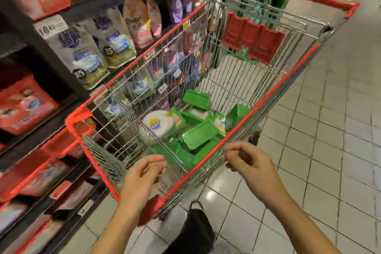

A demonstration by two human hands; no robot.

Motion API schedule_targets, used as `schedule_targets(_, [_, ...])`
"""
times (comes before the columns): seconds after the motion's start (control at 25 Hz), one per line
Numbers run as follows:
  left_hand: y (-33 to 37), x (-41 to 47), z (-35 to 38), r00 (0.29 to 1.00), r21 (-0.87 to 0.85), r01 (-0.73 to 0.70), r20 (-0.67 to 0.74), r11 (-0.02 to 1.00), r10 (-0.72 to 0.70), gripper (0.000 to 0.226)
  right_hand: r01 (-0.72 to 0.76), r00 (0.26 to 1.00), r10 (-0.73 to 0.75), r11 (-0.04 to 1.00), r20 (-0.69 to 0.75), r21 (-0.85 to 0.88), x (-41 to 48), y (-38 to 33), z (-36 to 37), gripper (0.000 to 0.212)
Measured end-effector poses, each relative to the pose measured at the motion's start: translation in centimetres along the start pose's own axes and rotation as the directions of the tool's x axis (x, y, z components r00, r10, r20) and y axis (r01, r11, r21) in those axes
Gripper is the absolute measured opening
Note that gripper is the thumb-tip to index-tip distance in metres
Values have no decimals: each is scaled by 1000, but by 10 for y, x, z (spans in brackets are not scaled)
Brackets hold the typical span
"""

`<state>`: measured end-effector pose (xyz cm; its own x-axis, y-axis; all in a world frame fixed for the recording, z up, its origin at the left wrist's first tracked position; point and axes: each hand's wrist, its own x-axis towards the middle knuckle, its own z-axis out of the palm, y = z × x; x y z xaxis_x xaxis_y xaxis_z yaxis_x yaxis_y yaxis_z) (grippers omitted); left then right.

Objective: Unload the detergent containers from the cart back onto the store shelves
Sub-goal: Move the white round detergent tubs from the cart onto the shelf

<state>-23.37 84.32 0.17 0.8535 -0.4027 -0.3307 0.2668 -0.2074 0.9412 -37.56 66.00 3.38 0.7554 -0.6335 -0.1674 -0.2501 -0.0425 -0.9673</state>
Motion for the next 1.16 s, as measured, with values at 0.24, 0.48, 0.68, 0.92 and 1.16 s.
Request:
schedule_targets(0.24, [30, 86, 31, 996, -28, -9, -88, 1000, 6, 16, 117, 986, -106, 990, 126, -82, 126, -35, -2, 26])
schedule_targets(0.48, [49, 175, 52, 983, 72, 27, -182, 997, -13, 20, 68, 944, 21, 964, 330, -256, 235, -45, -1, 15])
schedule_targets(0.68, [25, 244, 72, 915, 53, 199, -368, 979, -166, 16, 30, 860, 164, 929, 483, -369, 326, -15, 20, 10])
schedule_targets(0.92, [-10, 305, 83, 687, -174, 370, -610, 913, -395, 6, -77, 710, 373, 885, 598, -460, 416, 30, 54, 16])
schedule_targets(1.16, [-65, 319, 96, 407, -703, 176, -586, 689, -701, 27, -369, 550, 649, 754, 526, -544, 460, 92, 111, 11])
